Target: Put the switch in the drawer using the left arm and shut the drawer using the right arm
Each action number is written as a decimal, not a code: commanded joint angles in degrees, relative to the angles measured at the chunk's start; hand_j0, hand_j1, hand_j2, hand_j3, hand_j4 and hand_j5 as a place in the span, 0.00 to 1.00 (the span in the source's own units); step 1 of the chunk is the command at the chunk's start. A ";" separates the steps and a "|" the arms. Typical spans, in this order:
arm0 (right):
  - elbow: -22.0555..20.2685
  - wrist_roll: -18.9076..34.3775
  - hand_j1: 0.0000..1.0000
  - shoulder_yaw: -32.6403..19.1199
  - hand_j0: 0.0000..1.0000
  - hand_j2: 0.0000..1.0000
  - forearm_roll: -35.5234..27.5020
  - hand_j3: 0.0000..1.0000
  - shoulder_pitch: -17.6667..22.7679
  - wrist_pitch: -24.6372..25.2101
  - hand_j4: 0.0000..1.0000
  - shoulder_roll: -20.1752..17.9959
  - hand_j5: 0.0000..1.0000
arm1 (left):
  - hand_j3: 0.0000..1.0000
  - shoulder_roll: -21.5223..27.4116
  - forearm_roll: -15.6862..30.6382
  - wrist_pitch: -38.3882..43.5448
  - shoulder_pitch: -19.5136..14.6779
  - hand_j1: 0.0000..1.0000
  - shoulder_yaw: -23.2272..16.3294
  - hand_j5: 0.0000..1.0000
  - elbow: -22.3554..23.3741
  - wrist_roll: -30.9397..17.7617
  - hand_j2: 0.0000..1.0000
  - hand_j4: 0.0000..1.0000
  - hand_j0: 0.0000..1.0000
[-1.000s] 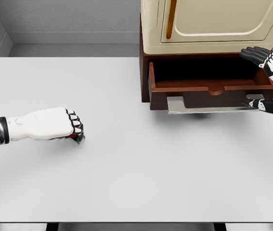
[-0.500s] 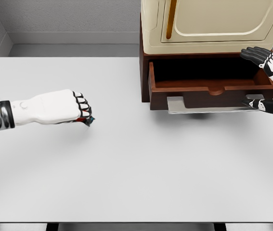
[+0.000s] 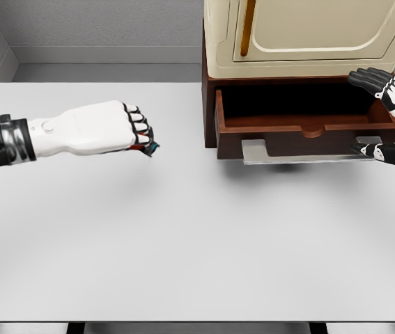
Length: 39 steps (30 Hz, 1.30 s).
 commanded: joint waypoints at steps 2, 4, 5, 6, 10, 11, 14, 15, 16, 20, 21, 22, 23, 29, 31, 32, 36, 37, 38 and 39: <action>-0.03 -0.06 1.00 -0.01 1.00 1.00 -0.35 1.00 0.00 0.00 1.00 -0.07 1.00 | 0.48 -0.85 0.29 0.08 -0.53 0.48 0.05 0.48 0.01 0.08 0.48 0.48 0.48; -0.03 0.03 1.00 -0.01 1.00 1.00 -0.35 1.00 0.00 0.00 1.00 -0.07 1.00 | 0.48 -1.64 0.29 0.08 -1.32 0.48 0.05 0.48 0.01 0.08 0.48 0.48 0.48; -0.03 -0.06 1.00 -0.01 1.00 1.00 -0.35 1.00 0.00 0.00 1.00 -0.07 1.00 | 0.48 -1.73 0.29 0.08 -1.58 0.48 0.05 0.48 0.01 0.08 0.48 0.48 0.48; -0.03 -0.06 1.00 -0.01 1.00 1.00 -0.35 1.00 0.00 0.00 1.00 -0.07 1.00 | 0.48 -1.73 0.29 0.08 -1.76 0.48 0.05 0.48 0.01 0.08 0.48 0.48 0.48; -0.03 -0.06 1.00 -0.01 1.00 1.00 -0.35 1.00 0.09 0.00 1.00 -0.07 1.00 | 0.48 -1.73 1.25 0.08 -2.99 0.48 -0.04 0.48 -0.08 0.08 0.48 0.48 0.48; -0.03 -0.06 1.00 -0.01 1.00 1.00 -0.35 1.00 0.09 0.00 1.00 -0.07 1.00 | 0.48 -1.64 1.25 0.08 -3.25 0.48 -0.04 0.48 0.01 0.08 0.48 0.48 0.48; -0.03 0.03 1.00 -0.01 1.00 1.00 -0.35 1.00 0.09 0.00 1.00 -0.07 1.00 | 0.48 -1.64 1.61 0.08 -4.57 0.48 -0.04 0.48 0.01 0.08 0.48 0.48 0.48; -0.03 -0.06 1.00 -0.01 1.00 1.00 -0.35 1.00 0.09 0.00 1.00 -0.07 1.00 | 0.48 -1.73 1.69 0.08 -4.92 0.48 0.05 0.48 0.01 0.08 0.48 0.48 0.48; -0.03 -0.06 1.00 -0.01 1.00 1.00 -0.35 1.00 0.09 0.00 1.00 -0.07 1.00 | 0.48 -1.73 1.69 0.08 -5.18 0.48 0.05 0.48 0.01 0.08 0.48 0.48 0.48; -0.03 -0.06 1.00 -0.01 1.00 1.00 -0.35 1.00 0.09 0.00 1.00 -0.07 1.00 | 0.48 -2.25 1.96 0.08 -6.15 0.48 0.05 0.48 0.01 0.08 0.48 0.48 0.48; -0.03 -0.06 1.00 -0.01 1.00 1.00 -0.35 1.00 0.09 0.00 1.00 -0.07 1.00 | 0.48 -2.52 1.96 0.08 -6.42 0.48 -0.04 0.48 0.18 0.08 0.48 0.48 0.48; -0.03 -0.06 1.00 -0.01 1.00 1.00 -0.35 1.00 0.09 0.00 1.00 -0.07 1.00 | 0.48 -2.78 1.96 0.08 -6.77 0.48 0.05 0.48 0.36 0.08 0.48 0.48 0.48; -0.03 0.03 1.00 -0.01 1.00 1.00 -0.35 1.00 0.09 0.00 1.00 -0.07 1.00 | 0.48 -3.04 1.96 0.08 -7.12 0.48 -0.04 0.48 0.45 0.08 0.48 0.48 0.48; -0.03 0.03 1.00 -0.01 1.00 1.00 -0.35 1.00 0.09 0.00 1.00 -0.07 1.00 | 0.48 -5.51 1.78 0.08 -8.70 0.48 -0.04 0.48 0.89 0.00 0.48 0.48 0.48; -0.03 -0.06 1.00 -0.01 1.00 1.00 -0.35 1.00 0.09 0.00 1.00 -0.07 1.00 | 0.48 -6.03 1.78 0.08 -9.23 0.48 -0.04 0.48 1.06 0.08 0.48 0.48 0.48; 0.06 0.03 1.00 -0.01 1.00 1.00 -0.35 1.00 0.09 0.00 1.00 -0.07 1.00 | 0.48 -6.47 1.78 0.08 -9.32 0.48 -0.13 0.48 1.06 0.08 0.48 0.48 0.48; -0.03 -0.06 1.00 -0.01 1.00 1.00 -0.35 1.00 0.09 0.00 1.00 -0.07 1.00 | 0.48 -8.23 1.69 0.08 -10.72 0.48 -1.36 0.48 1.15 0.00 0.48 0.48 0.48; -0.03 -0.06 1.00 -0.01 1.00 1.00 -0.35 1.00 0.09 0.00 1.00 -0.07 1.00 | 0.48 -8.67 1.69 0.08 -10.81 0.48 -1.45 0.48 1.50 0.00 0.48 0.48 0.48; -0.03 -0.06 1.00 -0.01 1.00 1.00 -0.35 1.00 0.09 0.00 1.00 -0.07 1.00 | 0.48 -9.02 1.69 0.08 -11.25 0.48 -1.71 0.48 1.50 0.00 0.48 0.48 0.48; -0.03 -0.06 1.00 -0.01 1.00 1.00 -0.35 1.00 0.09 0.00 1.00 -0.07 1.00 | 0.48 -9.81 1.61 0.08 -11.60 0.48 -1.89 0.48 1.68 0.00 0.48 0.48 0.48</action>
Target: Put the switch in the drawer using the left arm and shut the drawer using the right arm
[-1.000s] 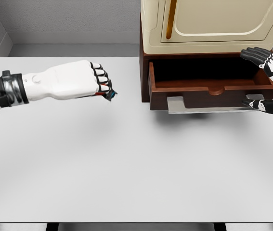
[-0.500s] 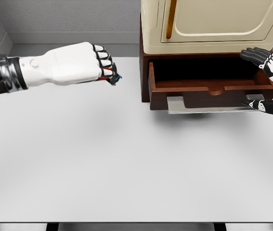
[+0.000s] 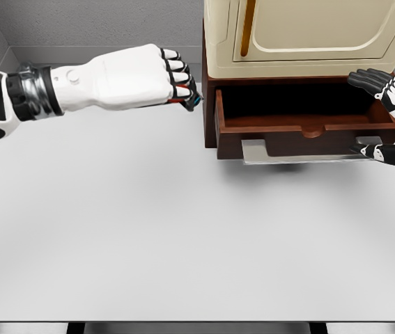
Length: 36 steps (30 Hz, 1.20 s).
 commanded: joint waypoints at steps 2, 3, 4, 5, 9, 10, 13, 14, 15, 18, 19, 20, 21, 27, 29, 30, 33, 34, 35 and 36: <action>-0.02 -0.04 1.00 -0.01 1.00 1.00 -0.35 1.00 0.00 0.00 1.00 -0.07 1.00 | 0.48 -2.07 0.10 0.07 -0.44 0.48 -1.02 0.48 0.42 0.05 0.48 0.48 0.48; -0.02 -0.04 1.00 -0.01 1.00 1.00 -0.35 1.00 0.00 0.00 1.00 -0.07 1.00 | 0.48 -2.51 0.10 0.07 -0.79 0.48 -1.11 0.48 0.42 -0.04 0.48 0.48 0.48; -0.02 -0.04 1.00 -0.01 1.00 1.00 -0.35 1.00 0.00 0.00 1.00 -0.07 1.00 | 0.48 -2.69 0.10 0.07 -0.88 0.48 -1.11 0.48 0.51 0.05 0.48 0.48 0.48; -0.02 -0.04 1.00 -0.01 1.00 1.00 -0.35 1.00 0.00 0.00 1.00 -0.07 1.00 | 0.48 -2.77 0.10 0.07 -0.88 0.48 -1.11 0.48 0.51 -0.04 0.48 0.48 0.48; -0.02 0.05 1.00 -0.01 1.00 1.00 -0.35 1.00 0.00 0.00 1.00 -0.07 1.00 | 0.48 -4.09 0.10 0.07 -1.76 0.48 -1.90 0.48 0.51 -0.04 0.48 0.48 0.48; -0.02 0.05 1.00 -0.01 1.00 1.00 -0.27 1.00 0.00 0.00 1.00 -0.07 1.00 | 0.48 -4.09 0.10 0.07 -1.85 0.48 -1.90 0.48 0.51 -0.04 0.48 0.48 0.48; -0.02 -0.04 1.00 -0.01 1.00 1.00 -0.35 1.00 0.00 0.00 1.00 -0.07 1.00 | 0.48 -5.14 0.01 0.07 -2.55 0.48 -2.61 0.48 0.51 -0.04 0.48 0.48 0.48; -0.02 -0.04 1.00 -0.01 1.00 1.00 -0.27 1.00 0.00 0.00 1.00 -0.07 1.00 | 0.48 -5.67 0.01 0.07 -2.72 0.48 -2.69 0.48 0.68 -0.12 0.48 0.48 0.48; 0.06 -0.04 1.00 -0.01 1.00 1.00 -0.35 1.00 0.00 0.00 1.00 -0.07 1.00 | 0.48 -6.46 0.01 0.07 -3.25 0.48 -2.87 0.48 1.39 -0.56 0.48 0.48 0.48; -0.02 -0.04 1.00 -0.01 1.00 1.00 -0.26 1.00 0.00 0.00 1.00 -0.07 1.00 | 0.48 -8.31 0.01 0.07 -4.66 0.48 -4.01 0.48 3.06 -0.56 0.48 0.48 0.48; -0.02 -0.04 1.00 -0.01 1.00 1.00 -0.35 1.00 0.00 0.00 1.00 -0.07 1.00 | 0.48 -8.49 0.01 0.07 -4.75 0.48 -4.19 0.48 3.15 -0.65 0.48 0.48 0.48; -0.02 -0.04 1.00 -0.01 1.00 1.00 -0.26 1.00 0.00 0.00 1.00 -0.07 1.00 | 0.48 -8.75 0.01 0.07 -5.10 0.48 -4.45 0.48 3.23 -0.56 0.48 0.48 0.48; -0.02 -0.04 1.00 -0.01 1.00 1.00 -0.26 1.00 0.00 0.00 1.00 -0.07 1.00 | 0.48 -9.27 0.01 0.07 -5.45 0.48 -4.80 0.48 3.67 -0.65 0.48 0.48 0.48; -0.02 0.05 1.00 -0.01 1.00 1.00 -0.26 1.00 0.09 0.00 1.00 -0.07 1.00 | 0.48 -12.00 -0.17 0.07 -6.50 0.48 -5.51 0.48 5.08 -1.35 0.48 0.48 0.48; -0.02 -0.04 1.00 -0.01 1.00 1.00 -0.35 1.00 0.09 0.00 1.00 -0.07 1.00 | 0.48 -12.79 -0.17 0.07 -6.94 0.48 -5.68 0.48 5.52 -1.79 0.48 0.48 0.48; -0.02 0.05 1.00 -0.01 1.00 1.00 -0.26 1.00 0.09 0.00 1.00 -0.07 1.00 | 0.48 -13.06 -0.17 0.07 -7.03 0.48 -5.68 0.48 5.61 -1.79 0.48 0.48 0.48; -0.02 -0.04 1.00 -0.01 1.00 1.00 -0.26 1.00 0.09 0.00 1.00 -0.07 1.00 | 0.48 -14.11 -0.26 0.07 -7.47 0.48 -5.77 0.48 6.40 -1.97 0.48 0.48 0.48; -0.02 -0.04 1.00 -0.01 1.00 1.00 -0.26 1.00 0.09 0.00 1.00 -0.07 1.00 | 0.48 -14.37 -0.26 0.07 -7.56 0.48 -5.95 0.48 6.57 -2.50 0.48 0.48 0.48; -0.02 -0.04 1.00 -0.01 1.00 1.00 -0.26 1.00 0.00 0.00 1.00 -0.07 1.00 | 0.48 -14.90 -0.26 0.07 -7.65 0.48 -6.12 0.48 7.19 -2.50 0.48 0.48 0.48; -0.02 0.05 1.00 -0.01 1.00 1.00 -0.26 1.00 0.00 0.00 1.00 -0.07 1.00 | 0.48 -15.34 -0.26 0.07 -7.91 0.48 -6.12 0.48 7.45 -2.58 0.48 0.48 0.48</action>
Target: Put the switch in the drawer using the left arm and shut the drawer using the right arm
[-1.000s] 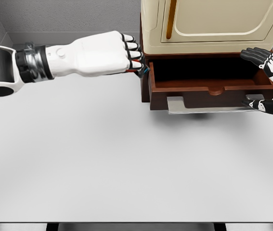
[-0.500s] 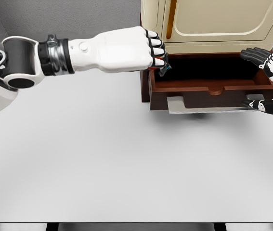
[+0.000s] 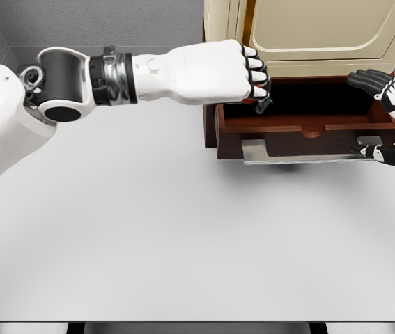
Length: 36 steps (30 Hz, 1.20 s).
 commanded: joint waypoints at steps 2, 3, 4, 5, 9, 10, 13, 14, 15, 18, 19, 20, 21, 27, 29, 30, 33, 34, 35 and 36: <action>-0.02 -0.07 1.00 -0.01 1.00 1.00 -0.34 1.00 -0.09 0.00 1.00 -0.07 1.00 | 0.48 -1.65 0.25 0.08 -0.18 0.48 -0.20 0.48 1.61 -0.25 0.48 0.48 0.48; -0.02 -0.07 1.00 -0.01 1.00 1.00 -0.34 1.00 0.00 0.00 1.00 -0.07 1.00 | 0.48 -1.65 0.25 0.08 -0.44 0.48 -0.12 0.48 1.61 -0.25 0.48 0.48 0.48; -0.02 -0.07 1.00 -0.01 1.00 1.00 -0.34 1.00 -0.09 0.00 1.00 -0.07 1.00 | 0.48 -1.83 0.25 0.08 -0.61 0.48 -0.20 0.48 1.70 -0.52 0.48 0.48 0.48; 0.07 -0.07 1.00 -0.01 1.00 1.00 -0.34 1.00 0.00 0.00 1.00 -0.07 1.00 | 0.48 -2.62 0.25 0.08 -0.70 0.48 -0.20 0.48 2.31 -0.69 0.48 0.48 0.48; -0.02 -0.07 1.00 -0.01 1.00 1.00 -0.34 1.00 0.00 0.00 1.00 -0.07 1.00 | 0.48 -3.23 0.16 0.08 -1.32 0.48 -0.91 0.48 3.37 -0.78 0.48 0.48 0.48; -0.02 -0.07 1.00 -0.01 1.00 1.00 -0.34 1.00 -0.09 0.00 1.00 -0.07 1.00 | 0.49 -3.32 0.16 0.08 -1.49 0.49 -0.91 0.49 3.54 -0.78 0.49 0.49 0.49; -0.02 -0.07 1.00 -0.01 1.00 1.00 -0.34 1.00 0.00 0.00 1.00 -0.07 1.00 | 0.50 -3.32 0.16 0.08 -1.49 0.50 -0.91 0.50 3.98 -0.78 0.50 0.50 0.50; -0.02 -0.07 1.00 -0.01 1.00 1.00 -0.34 1.00 0.00 0.00 1.00 -0.07 1.00 | 0.50 -3.32 0.16 0.08 -1.84 0.50 -0.99 0.50 4.68 -0.78 0.50 0.50 0.50; -0.02 -0.07 1.00 -0.01 1.00 1.00 -0.34 1.00 0.00 0.00 1.00 -0.07 1.00 | 0.50 -4.20 0.16 0.08 -2.20 0.50 -1.52 0.50 5.56 -0.78 0.50 0.50 0.50; 0.07 -0.07 1.00 -0.01 1.00 1.00 -0.35 1.00 0.00 0.00 1.00 -0.07 1.00 | 0.50 -4.90 -0.19 0.08 -2.64 0.50 -1.79 0.50 6.53 -0.87 0.50 0.50 0.50; -0.02 -0.07 1.00 -0.01 1.00 1.00 -0.34 1.00 0.00 0.00 1.00 -0.07 1.00 | 0.50 -5.43 -0.19 0.08 -2.64 0.50 -1.79 0.50 6.71 -0.87 0.50 0.50 0.50; -0.02 0.02 1.00 -0.01 1.00 1.00 -0.35 1.00 0.00 0.00 1.00 -0.07 1.00 | 0.50 -5.69 -0.19 0.08 -2.72 0.50 -1.79 0.50 7.23 -0.87 0.50 0.50 0.50; -0.02 -0.07 1.00 -0.01 1.00 1.00 -0.34 1.00 0.00 0.00 1.00 -0.07 1.00 | 0.52 -5.78 -0.19 0.08 -2.81 0.52 -2.05 0.52 7.50 -0.87 0.52 0.52 0.52; -0.02 -0.07 1.00 -0.01 1.00 1.00 -0.34 1.00 0.00 0.00 1.00 -0.07 1.00 | 1.00 -6.84 0.07 0.08 -3.60 1.00 -1.96 1.00 8.20 -0.69 1.00 1.00 1.00; -0.02 -0.07 1.00 -0.01 1.00 1.00 -0.34 1.00 0.00 0.00 1.00 -0.07 1.00 | 1.00 -6.92 0.07 0.08 -3.60 1.00 -1.96 1.00 8.64 -0.69 1.00 1.00 1.00; 0.07 -0.07 1.00 -0.01 1.00 1.00 -0.34 1.00 0.00 0.00 1.00 -0.07 1.00 | 1.00 -6.92 0.07 0.08 -3.69 1.00 -1.96 1.00 8.90 -0.69 1.00 1.00 1.00; -0.02 -0.07 1.00 -0.01 1.00 1.00 -0.35 1.00 0.00 0.00 1.00 -0.07 1.00 | 1.00 -7.36 -0.02 0.08 -3.96 1.00 -1.96 1.00 9.52 -0.69 1.00 1.00 1.00; -0.02 -0.07 1.00 -0.01 1.00 1.00 -0.34 1.00 0.00 0.00 1.00 -0.07 1.00 | 1.00 -7.36 -0.02 0.08 -3.96 1.00 -1.96 1.00 9.69 -0.69 1.00 1.00 1.00; -0.02 0.02 1.00 -0.01 1.00 1.00 -0.35 1.00 0.00 0.00 1.00 -0.07 1.00 | 1.00 -7.36 -0.02 0.08 -3.96 1.00 -1.96 1.00 9.69 -0.69 1.00 1.00 1.00; -0.02 -0.07 1.00 -0.01 1.00 1.00 -0.34 1.00 0.00 0.00 1.00 -0.07 1.00 | 1.00 -7.36 -0.02 0.08 -4.04 1.00 -1.96 1.00 9.78 -0.69 1.00 1.00 1.00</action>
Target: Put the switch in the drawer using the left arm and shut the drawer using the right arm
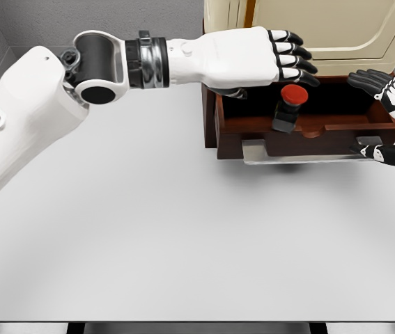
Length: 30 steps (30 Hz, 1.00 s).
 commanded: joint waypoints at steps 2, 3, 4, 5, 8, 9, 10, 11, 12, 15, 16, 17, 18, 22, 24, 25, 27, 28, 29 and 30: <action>-0.03 -0.07 1.00 -0.01 1.00 1.00 -0.43 1.00 0.00 0.00 1.00 -0.07 1.00 | 1.00 -0.08 0.27 0.08 -0.09 1.00 0.16 1.00 0.47 0.04 1.00 1.00 1.00; -0.03 0.02 1.00 -0.01 1.00 1.00 -0.43 1.00 0.00 0.00 1.00 -0.07 1.00 | 1.00 -0.08 0.27 0.08 -0.09 1.00 0.25 1.00 0.82 0.04 1.00 1.00 1.00; -0.03 -0.07 1.00 -0.01 1.00 1.00 -0.34 1.00 0.00 0.00 1.00 -0.07 1.00 | 1.00 -0.08 0.36 0.08 -0.18 1.00 0.51 1.00 0.91 0.04 1.00 1.00 1.00; -0.03 -0.07 1.00 -0.01 1.00 1.00 -0.34 1.00 0.00 0.00 1.00 -0.07 1.00 | 1.00 -0.08 0.36 0.08 -0.44 1.00 1.30 1.00 1.08 0.04 1.00 1.00 1.00; -0.03 0.02 1.00 -0.01 1.00 1.00 -0.43 1.00 0.00 0.00 1.00 -0.07 1.00 | 1.00 0.00 0.54 0.08 -0.70 1.00 1.39 1.00 1.44 0.04 1.00 1.00 1.00; -0.03 0.02 1.00 -0.01 1.00 1.00 -0.34 1.00 0.00 0.00 1.00 -0.07 1.00 | 1.00 0.00 0.71 0.08 -0.62 1.00 1.39 1.00 1.17 0.04 1.00 1.00 1.00; -0.03 -0.07 1.00 -0.01 1.00 1.00 -0.34 1.00 0.00 0.00 1.00 -0.07 1.00 | 1.00 0.18 0.89 0.08 -0.62 1.00 1.39 1.00 1.00 0.04 1.00 1.00 1.00; -0.03 -0.07 1.00 -0.01 1.00 1.00 -0.34 1.00 0.00 0.00 1.00 -0.07 1.00 | 1.00 0.36 0.98 0.08 -0.62 1.00 1.39 1.00 0.91 0.04 1.00 1.00 1.00; -0.03 -0.07 1.00 -0.01 1.00 1.00 -0.34 1.00 0.00 0.00 1.00 -0.07 1.00 | 1.00 0.62 1.06 0.08 -0.44 1.00 1.30 1.00 0.91 0.13 1.00 1.00 1.00; -0.03 0.02 1.00 0.08 1.00 1.00 -0.43 1.00 -0.17 0.00 1.00 -0.07 1.00 | 1.00 0.71 2.73 0.08 -0.44 1.00 1.04 1.00 -0.41 0.22 1.00 1.00 1.00; 0.05 0.02 1.00 0.17 1.00 1.00 -0.43 1.00 -0.26 0.00 1.00 -0.07 1.00 | 1.00 0.88 2.73 0.08 -0.44 1.00 1.04 1.00 -0.85 0.22 1.00 1.00 1.00; 0.05 0.02 1.00 0.08 1.00 1.00 -0.43 1.00 -0.26 0.00 1.00 -0.07 1.00 | 1.00 1.06 2.82 0.08 -0.44 1.00 1.04 1.00 -1.73 0.22 1.00 1.00 1.00; -0.03 -0.07 1.00 -0.01 1.00 1.00 -0.34 1.00 -0.09 0.00 1.00 0.02 1.00 | 1.00 1.06 3.08 0.08 -0.35 1.00 1.04 1.00 -2.61 0.22 1.00 1.00 1.00; -0.03 0.02 1.00 -0.01 1.00 1.00 -0.43 1.00 0.18 0.00 1.00 1.08 1.00 | 0.75 1.15 3.17 0.08 -0.35 0.75 0.95 0.75 -3.57 0.22 0.75 0.75 0.75; -0.03 0.02 1.00 -0.01 1.00 1.00 -0.43 1.00 0.18 0.00 1.00 1.08 1.00 | 0.70 2.02 3.17 0.08 -0.18 0.70 0.95 0.70 -5.94 0.22 0.70 0.70 0.70; -0.03 0.02 1.00 0.08 1.00 1.00 -0.34 1.00 0.18 0.00 1.00 1.08 1.00 | 0.70 2.03 3.17 0.08 -0.09 0.70 0.95 0.70 -6.65 0.22 0.70 0.70 0.70; -0.03 -0.07 1.00 -0.10 1.00 1.00 -0.43 1.00 0.26 0.00 1.00 1.08 1.00 | 0.70 3.08 3.35 0.08 0.00 0.70 1.13 0.70 -8.67 0.22 0.70 0.70 0.70; -0.03 -0.07 1.00 -0.10 1.00 1.00 -0.43 1.00 0.18 0.00 1.00 1.08 1.00 | 0.70 3.61 3.44 0.08 0.09 0.70 1.21 0.70 -9.29 0.22 0.70 0.70 0.70; -0.03 -0.07 1.00 -0.10 1.00 1.00 -0.43 1.00 0.18 0.00 1.00 1.08 1.00 | 0.70 3.87 3.70 0.08 0.09 0.70 1.21 0.70 -9.73 0.22 0.70 0.70 0.70; -0.03 -0.07 1.00 -0.10 1.00 1.00 -0.43 1.00 0.18 0.00 1.00 1.08 1.00 | 0.71 4.13 3.70 0.08 0.35 0.71 1.30 0.71 -10.52 0.22 0.71 0.71 0.71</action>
